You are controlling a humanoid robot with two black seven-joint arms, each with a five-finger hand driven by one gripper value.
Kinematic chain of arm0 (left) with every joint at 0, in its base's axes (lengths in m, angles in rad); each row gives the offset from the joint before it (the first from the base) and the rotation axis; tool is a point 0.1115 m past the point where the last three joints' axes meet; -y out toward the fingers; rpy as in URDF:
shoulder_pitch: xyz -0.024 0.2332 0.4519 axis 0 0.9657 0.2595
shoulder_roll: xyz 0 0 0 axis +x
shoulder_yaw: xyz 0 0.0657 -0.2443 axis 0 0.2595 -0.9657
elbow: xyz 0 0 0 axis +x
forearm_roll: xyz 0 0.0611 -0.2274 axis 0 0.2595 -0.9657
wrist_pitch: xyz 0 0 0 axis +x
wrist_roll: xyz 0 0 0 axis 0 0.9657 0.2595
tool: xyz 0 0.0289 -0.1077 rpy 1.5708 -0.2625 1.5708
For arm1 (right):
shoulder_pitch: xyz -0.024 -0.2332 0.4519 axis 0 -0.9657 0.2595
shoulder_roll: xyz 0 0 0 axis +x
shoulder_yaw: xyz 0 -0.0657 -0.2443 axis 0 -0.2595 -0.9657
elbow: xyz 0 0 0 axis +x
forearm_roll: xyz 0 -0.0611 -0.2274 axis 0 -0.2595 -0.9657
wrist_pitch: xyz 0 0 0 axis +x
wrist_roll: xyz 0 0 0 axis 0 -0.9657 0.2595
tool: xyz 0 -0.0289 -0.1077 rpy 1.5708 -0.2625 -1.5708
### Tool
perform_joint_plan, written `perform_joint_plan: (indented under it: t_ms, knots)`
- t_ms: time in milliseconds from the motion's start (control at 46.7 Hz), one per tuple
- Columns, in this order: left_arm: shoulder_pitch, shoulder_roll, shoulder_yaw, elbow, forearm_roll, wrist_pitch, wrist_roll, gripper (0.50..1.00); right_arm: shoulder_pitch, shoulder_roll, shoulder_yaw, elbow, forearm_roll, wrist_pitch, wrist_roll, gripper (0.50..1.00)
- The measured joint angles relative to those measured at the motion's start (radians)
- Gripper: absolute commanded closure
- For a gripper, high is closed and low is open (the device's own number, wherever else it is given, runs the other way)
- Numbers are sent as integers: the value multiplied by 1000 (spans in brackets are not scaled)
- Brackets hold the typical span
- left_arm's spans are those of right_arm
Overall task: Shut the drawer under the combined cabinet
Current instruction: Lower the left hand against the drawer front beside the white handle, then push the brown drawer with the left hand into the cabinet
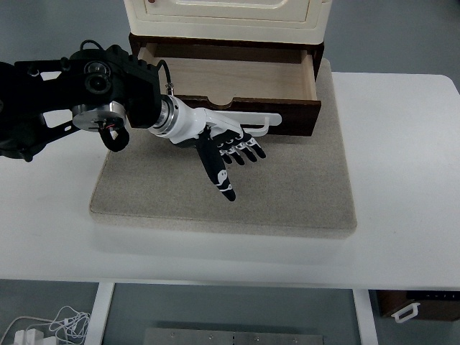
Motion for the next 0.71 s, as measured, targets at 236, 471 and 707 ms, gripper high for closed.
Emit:
perform_joint_plan:
  t_ms: [236,471,707]
  knots:
    - [-20,0,0,50,3,-9,0,504,0,0,0,0,0,0,0,548]
    - [-21,0,-2,78,22,-9,0,504,0,0,0,0,0,0,0,548]
    - [-20,2,-11,126,35,-6,0,504,0,0,0,0,0,0,0,548]
